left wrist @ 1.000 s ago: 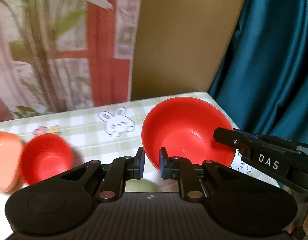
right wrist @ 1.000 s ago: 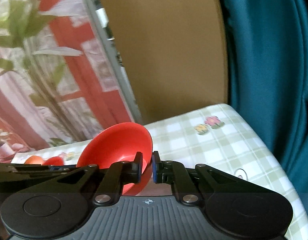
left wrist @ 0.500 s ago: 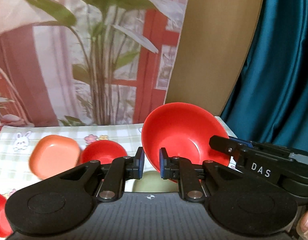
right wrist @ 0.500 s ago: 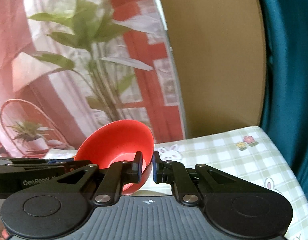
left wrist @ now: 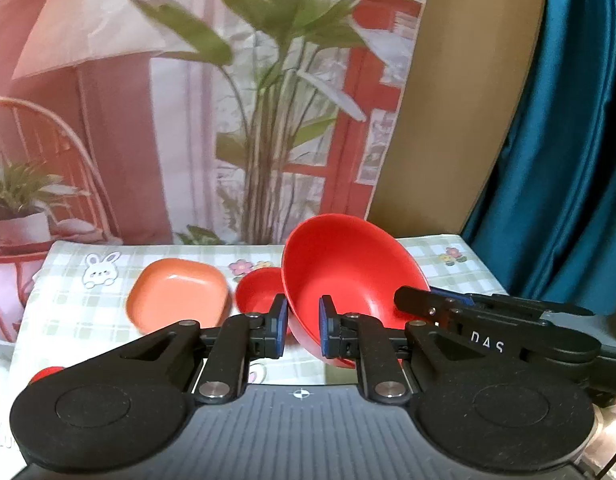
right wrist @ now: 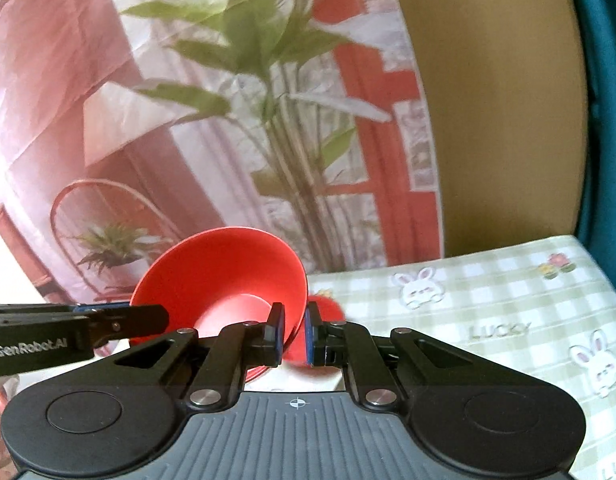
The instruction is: Organize plates and bowls
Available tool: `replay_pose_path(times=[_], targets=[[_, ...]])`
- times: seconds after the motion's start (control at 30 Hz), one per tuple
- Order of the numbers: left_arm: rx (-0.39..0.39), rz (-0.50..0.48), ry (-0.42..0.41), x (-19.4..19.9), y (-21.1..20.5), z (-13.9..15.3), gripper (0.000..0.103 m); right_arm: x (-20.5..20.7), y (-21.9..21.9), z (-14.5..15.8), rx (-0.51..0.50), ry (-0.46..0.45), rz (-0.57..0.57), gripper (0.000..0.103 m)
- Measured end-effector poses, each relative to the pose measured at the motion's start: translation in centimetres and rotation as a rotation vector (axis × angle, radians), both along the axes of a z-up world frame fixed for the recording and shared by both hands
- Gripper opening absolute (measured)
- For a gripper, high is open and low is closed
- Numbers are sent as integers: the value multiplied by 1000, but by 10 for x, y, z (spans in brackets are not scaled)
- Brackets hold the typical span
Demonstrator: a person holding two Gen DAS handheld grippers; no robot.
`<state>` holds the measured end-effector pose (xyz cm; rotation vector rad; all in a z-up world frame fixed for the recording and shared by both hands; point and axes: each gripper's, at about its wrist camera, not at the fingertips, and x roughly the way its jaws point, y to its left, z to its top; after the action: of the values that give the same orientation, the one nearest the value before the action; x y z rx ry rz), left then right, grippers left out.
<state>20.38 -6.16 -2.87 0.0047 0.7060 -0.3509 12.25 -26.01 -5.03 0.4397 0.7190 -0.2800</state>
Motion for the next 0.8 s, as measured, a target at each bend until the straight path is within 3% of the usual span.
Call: replay_pose_path(times=[0.47,0.8], targets=[[-71,71,81,48,44,-62,16,46,29,-61,39,77,53,11],[-82,67,108,101,28,-99,16,80,3,-101,37,124,37,11]])
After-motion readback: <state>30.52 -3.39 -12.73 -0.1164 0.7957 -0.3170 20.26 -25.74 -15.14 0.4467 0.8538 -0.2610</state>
